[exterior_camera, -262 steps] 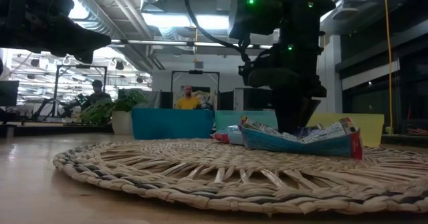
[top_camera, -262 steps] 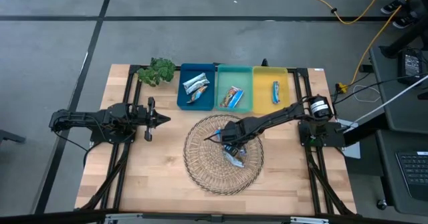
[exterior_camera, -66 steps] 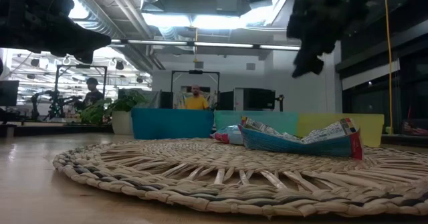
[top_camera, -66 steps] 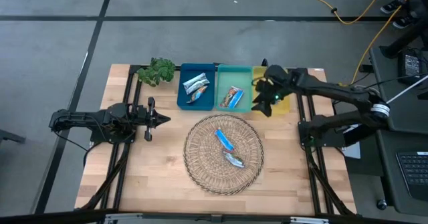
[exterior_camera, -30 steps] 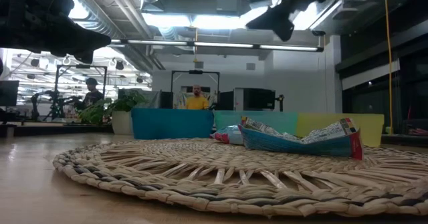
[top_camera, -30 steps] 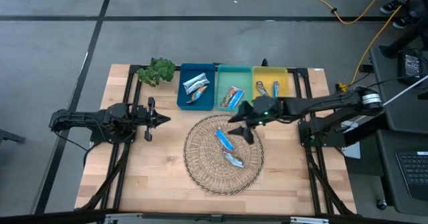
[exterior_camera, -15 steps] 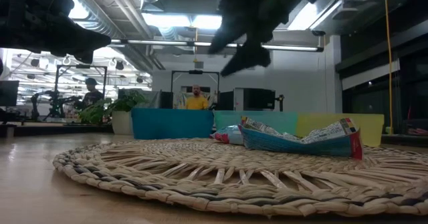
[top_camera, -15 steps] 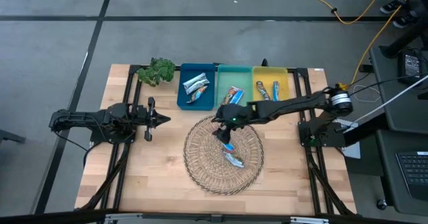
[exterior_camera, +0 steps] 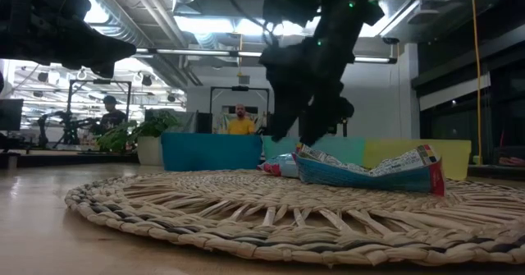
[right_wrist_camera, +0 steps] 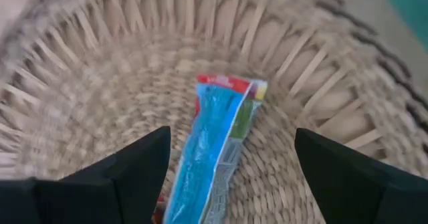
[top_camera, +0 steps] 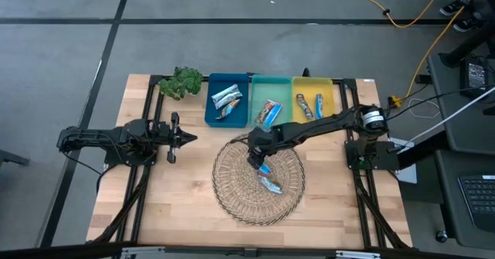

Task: Pick and place Granola Bars by type
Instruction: Put the orange granola bar into the green bin

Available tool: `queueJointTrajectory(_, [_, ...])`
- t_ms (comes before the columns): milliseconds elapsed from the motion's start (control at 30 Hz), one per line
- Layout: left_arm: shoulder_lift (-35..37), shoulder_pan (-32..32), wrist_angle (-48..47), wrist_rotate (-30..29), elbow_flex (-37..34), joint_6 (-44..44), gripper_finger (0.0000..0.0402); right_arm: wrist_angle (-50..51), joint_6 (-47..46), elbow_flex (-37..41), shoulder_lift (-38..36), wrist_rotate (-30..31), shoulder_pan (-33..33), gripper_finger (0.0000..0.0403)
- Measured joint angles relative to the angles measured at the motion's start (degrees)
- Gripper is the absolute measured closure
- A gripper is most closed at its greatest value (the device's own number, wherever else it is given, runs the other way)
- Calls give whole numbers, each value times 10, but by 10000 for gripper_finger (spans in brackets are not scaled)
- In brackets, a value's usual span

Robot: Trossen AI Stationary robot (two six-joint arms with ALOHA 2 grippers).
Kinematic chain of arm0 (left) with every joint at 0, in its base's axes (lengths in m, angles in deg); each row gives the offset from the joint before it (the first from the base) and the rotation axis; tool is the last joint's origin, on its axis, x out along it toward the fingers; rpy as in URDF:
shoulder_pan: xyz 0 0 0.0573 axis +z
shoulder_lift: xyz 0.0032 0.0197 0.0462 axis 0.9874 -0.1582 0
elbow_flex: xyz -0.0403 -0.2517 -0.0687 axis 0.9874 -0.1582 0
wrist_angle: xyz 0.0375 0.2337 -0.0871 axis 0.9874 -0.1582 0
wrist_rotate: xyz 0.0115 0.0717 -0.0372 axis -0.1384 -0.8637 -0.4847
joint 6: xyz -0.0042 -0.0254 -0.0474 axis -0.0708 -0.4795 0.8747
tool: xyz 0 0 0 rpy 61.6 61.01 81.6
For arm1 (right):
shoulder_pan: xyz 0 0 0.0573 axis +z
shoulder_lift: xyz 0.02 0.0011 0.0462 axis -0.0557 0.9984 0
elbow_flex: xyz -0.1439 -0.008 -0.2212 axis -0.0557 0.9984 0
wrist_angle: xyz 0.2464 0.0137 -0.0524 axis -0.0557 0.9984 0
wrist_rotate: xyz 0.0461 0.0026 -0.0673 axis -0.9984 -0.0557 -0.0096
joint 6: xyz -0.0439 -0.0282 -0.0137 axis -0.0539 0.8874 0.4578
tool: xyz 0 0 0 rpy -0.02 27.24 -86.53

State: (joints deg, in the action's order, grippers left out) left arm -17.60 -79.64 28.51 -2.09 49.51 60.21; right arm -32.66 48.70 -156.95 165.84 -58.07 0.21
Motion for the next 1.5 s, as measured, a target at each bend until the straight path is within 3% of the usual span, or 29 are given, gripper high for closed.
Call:
queueJointTrajectory(500, [0, 0, 0, 0, 0, 0, 397, 1, -26, 0, 30, -2, 10, 85])
queueJointTrajectory(933, [0, 0, 0, 0, 0, 0, 398, 2, -22, 0, 30, -3, 10, 138])
queueJointTrajectory(1133, [0, 0, 0, 0, 0, 0, 393, -9, -19, 0, 46, -33, 11, 140])
queueJointTrajectory(1500, [0, 0, 0, 0, 0, 0, 398, -10, -25, 0, 50, -24, 14, 141])
